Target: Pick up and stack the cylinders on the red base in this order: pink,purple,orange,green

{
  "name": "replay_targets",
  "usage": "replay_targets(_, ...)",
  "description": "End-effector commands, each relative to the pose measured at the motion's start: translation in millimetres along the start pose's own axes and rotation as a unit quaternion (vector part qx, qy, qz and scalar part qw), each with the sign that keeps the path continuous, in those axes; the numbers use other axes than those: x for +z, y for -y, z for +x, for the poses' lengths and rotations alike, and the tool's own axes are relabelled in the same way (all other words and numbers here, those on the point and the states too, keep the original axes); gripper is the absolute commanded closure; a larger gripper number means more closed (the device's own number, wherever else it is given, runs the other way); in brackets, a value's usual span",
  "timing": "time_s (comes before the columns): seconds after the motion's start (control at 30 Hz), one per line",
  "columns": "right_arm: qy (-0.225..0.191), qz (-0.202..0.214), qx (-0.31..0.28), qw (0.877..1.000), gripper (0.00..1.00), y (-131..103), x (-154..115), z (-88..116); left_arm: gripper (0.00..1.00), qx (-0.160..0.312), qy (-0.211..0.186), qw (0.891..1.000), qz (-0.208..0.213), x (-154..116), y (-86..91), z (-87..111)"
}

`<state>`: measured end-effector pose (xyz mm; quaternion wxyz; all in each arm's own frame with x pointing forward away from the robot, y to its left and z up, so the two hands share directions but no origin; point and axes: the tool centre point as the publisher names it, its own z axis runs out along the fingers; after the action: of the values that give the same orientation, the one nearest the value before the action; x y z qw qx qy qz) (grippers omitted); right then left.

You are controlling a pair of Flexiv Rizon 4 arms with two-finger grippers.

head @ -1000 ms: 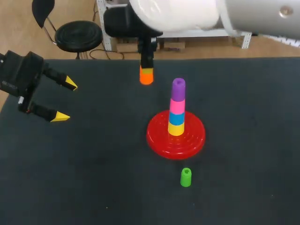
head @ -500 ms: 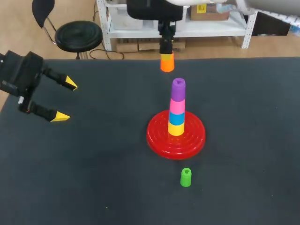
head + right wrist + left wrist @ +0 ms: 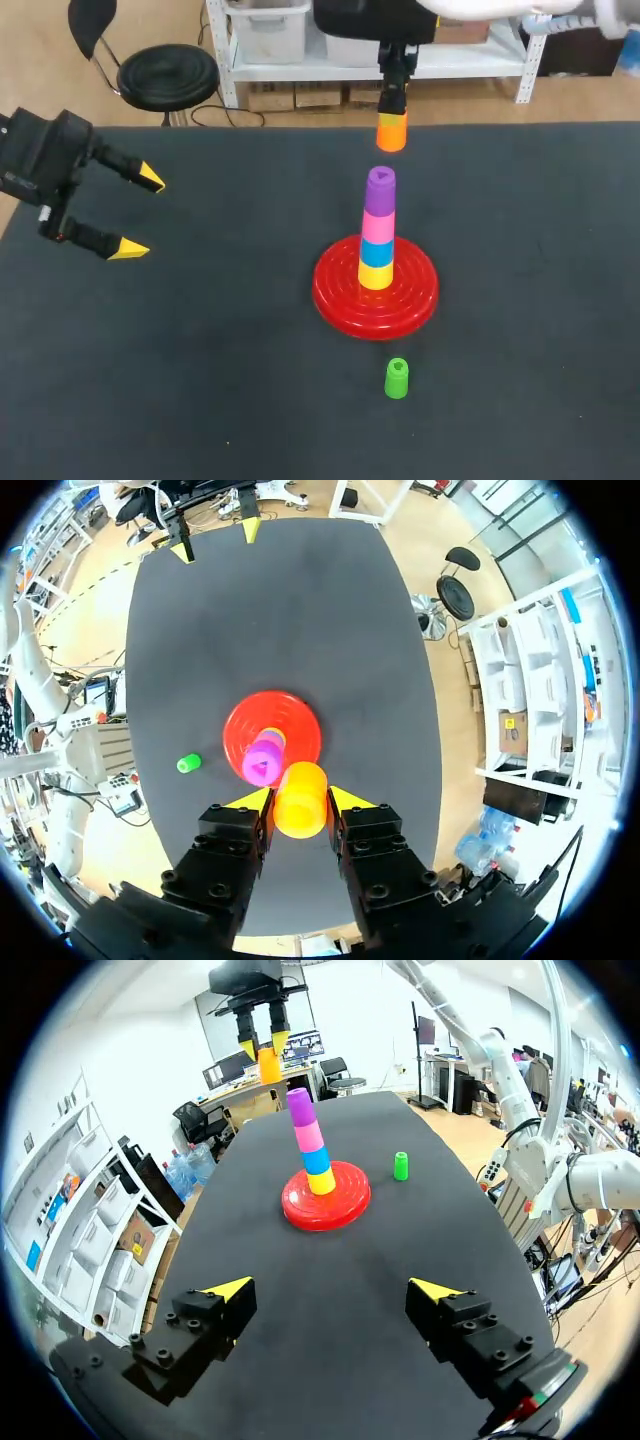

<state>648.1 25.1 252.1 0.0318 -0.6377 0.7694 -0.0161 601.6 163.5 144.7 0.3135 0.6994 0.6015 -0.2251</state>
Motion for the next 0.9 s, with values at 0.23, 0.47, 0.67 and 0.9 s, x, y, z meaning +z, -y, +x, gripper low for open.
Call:
replay_targets(0.23, 0.001, 0.008, -0.026, 1.000, 1.00, -32, 13, 0, 0.00, 0.002, 0.002, 1.000, -0.001, 0, 1.0, 1.4)
replay_targets(0.47, -0.001, 0.008, -0.019, 1.000, 1.00, -22, 18, 3, 0.00, 0.002, 0.002, 1.000, -0.001, 0, 1.0, 1.4)
replay_targets(0.67, -0.004, 0.011, -0.013, 1.000, 1.00, -11, 18, 4, 0.00, 0.002, 0.002, 1.000, -0.001, 0, 1.0, 1.4)
replay_targets(0.9, -0.002, 0.012, -0.017, 1.000, 1.00, -8, 17, -1, 0.00, 0.002, 0.002, 1.000, -0.001, 0, 1.0, 1.4)
